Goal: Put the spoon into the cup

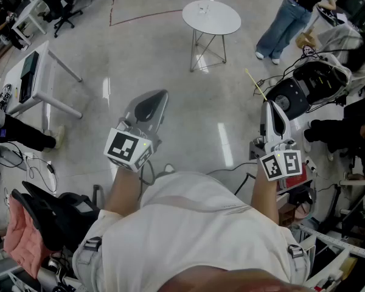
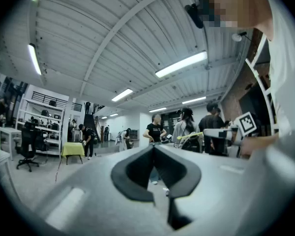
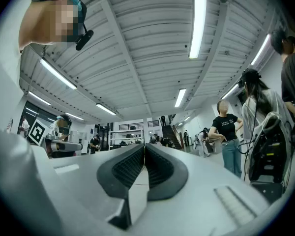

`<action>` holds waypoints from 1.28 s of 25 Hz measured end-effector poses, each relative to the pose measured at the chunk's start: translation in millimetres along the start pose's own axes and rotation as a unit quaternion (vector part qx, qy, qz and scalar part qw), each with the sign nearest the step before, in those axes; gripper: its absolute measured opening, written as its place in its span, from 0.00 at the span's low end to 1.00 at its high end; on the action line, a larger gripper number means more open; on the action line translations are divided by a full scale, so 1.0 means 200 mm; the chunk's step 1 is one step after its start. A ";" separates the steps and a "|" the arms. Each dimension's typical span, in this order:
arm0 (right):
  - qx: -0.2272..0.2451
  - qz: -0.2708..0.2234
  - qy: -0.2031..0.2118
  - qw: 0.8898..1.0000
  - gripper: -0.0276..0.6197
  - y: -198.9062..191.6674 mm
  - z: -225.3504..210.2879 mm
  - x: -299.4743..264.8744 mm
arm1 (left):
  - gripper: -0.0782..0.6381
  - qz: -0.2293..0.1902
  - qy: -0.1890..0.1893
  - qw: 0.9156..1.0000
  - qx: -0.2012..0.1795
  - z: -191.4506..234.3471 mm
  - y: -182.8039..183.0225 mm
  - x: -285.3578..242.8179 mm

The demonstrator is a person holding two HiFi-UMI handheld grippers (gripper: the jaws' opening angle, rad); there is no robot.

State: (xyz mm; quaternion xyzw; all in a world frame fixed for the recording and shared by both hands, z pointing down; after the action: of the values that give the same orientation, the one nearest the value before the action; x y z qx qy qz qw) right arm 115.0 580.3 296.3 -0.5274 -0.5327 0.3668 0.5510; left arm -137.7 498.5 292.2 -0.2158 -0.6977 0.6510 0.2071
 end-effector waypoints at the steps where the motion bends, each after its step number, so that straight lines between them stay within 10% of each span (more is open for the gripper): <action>1: -0.001 -0.003 -0.002 1.000 0.06 -0.01 -0.01 0.00 | 0.11 0.001 -0.004 1.000 0.001 0.00 -0.01 -0.01; 21: 0.003 -0.012 0.026 1.000 0.06 -0.05 0.20 -0.21 | 0.11 0.005 -0.028 1.000 0.013 0.21 -0.06 0.01; 32: 0.009 0.013 0.048 0.999 0.06 -0.24 0.66 -0.55 | 0.11 0.011 -0.018 0.999 0.042 0.73 -0.22 0.29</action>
State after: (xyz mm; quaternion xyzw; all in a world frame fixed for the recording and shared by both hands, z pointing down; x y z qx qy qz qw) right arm -39.4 490.6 303.5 -0.5460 -0.4954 0.3535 0.5758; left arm -268.6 409.7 326.8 -0.2033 -0.6711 0.6854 0.1963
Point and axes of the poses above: the fingertips, and each gripper's own axes: x backward along the fingers, z to its left, y out of its top, the point moved 1 cm from there along x, backward along the fingers
